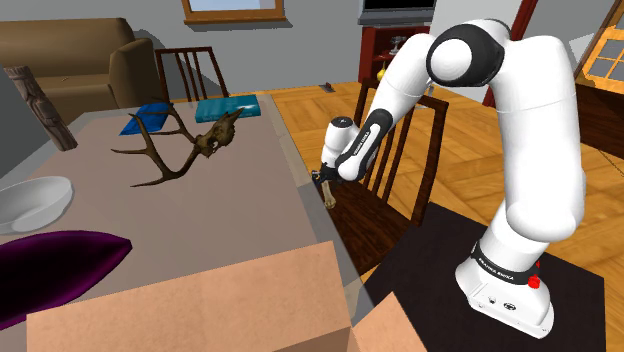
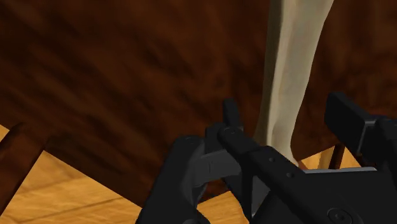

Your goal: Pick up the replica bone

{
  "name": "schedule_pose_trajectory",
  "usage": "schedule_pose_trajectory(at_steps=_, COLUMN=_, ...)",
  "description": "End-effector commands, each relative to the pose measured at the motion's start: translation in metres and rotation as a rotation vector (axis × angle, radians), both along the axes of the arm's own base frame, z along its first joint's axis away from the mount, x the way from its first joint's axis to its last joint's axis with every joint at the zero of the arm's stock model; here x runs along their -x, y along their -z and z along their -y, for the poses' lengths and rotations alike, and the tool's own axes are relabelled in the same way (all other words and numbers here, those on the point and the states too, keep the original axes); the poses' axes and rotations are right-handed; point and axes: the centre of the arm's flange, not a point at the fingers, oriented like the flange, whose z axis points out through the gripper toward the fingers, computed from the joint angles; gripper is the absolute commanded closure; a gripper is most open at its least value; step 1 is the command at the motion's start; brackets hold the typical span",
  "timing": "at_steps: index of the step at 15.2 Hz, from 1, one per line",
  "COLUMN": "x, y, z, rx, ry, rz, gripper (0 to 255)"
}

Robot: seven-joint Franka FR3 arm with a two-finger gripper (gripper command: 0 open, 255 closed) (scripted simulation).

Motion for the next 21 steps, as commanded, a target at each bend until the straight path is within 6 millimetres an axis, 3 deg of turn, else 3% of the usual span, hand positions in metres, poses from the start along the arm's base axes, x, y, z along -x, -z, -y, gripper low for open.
schedule_pose_trajectory(at_steps=1, x=0.000, y=0.001, z=0.000, rx=0.000, ry=0.000, rz=0.000, gripper=255)
schedule_pose_trajectory(at_steps=9, x=0.000, y=0.001, z=0.000, rx=0.000, ry=0.000, rz=0.000, gripper=255)
schedule_pose_trajectory(at_steps=21, x=0.000, y=-0.063, z=0.000, rx=0.000, ry=0.000, rz=0.000, gripper=255)
